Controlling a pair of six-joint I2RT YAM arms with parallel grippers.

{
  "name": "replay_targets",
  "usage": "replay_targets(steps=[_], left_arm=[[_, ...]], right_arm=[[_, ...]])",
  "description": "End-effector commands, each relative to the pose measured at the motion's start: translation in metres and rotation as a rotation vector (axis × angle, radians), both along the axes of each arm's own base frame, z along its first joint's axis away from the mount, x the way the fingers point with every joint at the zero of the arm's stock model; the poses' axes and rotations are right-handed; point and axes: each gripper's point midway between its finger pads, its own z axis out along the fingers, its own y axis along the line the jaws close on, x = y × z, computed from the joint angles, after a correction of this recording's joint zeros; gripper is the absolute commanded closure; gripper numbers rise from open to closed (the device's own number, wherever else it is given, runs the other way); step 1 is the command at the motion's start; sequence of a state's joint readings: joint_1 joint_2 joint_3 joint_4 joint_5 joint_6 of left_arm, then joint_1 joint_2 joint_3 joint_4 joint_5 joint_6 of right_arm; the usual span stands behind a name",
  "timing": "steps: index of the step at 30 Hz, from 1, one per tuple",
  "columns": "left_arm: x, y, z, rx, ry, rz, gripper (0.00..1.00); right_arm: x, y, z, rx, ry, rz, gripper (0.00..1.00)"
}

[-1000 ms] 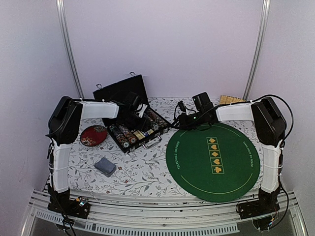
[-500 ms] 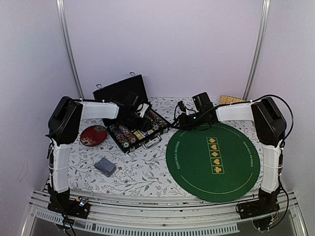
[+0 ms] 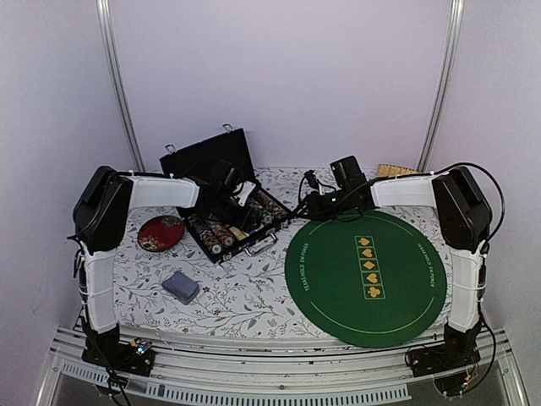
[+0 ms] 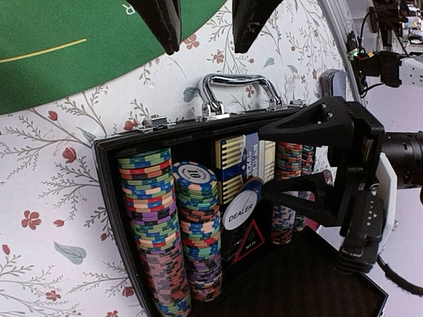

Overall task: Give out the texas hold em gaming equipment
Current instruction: Adjust the dealer button and the poker case.

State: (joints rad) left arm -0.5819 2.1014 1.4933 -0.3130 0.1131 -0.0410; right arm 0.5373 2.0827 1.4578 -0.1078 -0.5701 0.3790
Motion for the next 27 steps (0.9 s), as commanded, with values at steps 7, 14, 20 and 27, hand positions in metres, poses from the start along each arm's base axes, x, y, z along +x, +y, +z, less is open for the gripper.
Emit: replay_targets(steps=[7,14,20,27], left_arm=[[-0.012,-0.005,0.041,-0.019,-0.031,-0.075,0.26],[0.034,0.036,0.030,0.033,-0.029,0.124,0.22],[0.066,0.051,0.009,0.083,-0.005,0.202,0.22],[0.073,0.050,-0.008,0.056,0.049,0.180,0.26]], right_arm=[[0.006,0.003,0.023,0.019,-0.050,0.005,0.71],[0.005,0.003,0.024,0.021,-0.048,0.007,0.71],[0.004,0.002,0.021,0.016,-0.042,0.006,0.71],[0.002,0.000,0.018,0.007,-0.036,0.005,0.71]])
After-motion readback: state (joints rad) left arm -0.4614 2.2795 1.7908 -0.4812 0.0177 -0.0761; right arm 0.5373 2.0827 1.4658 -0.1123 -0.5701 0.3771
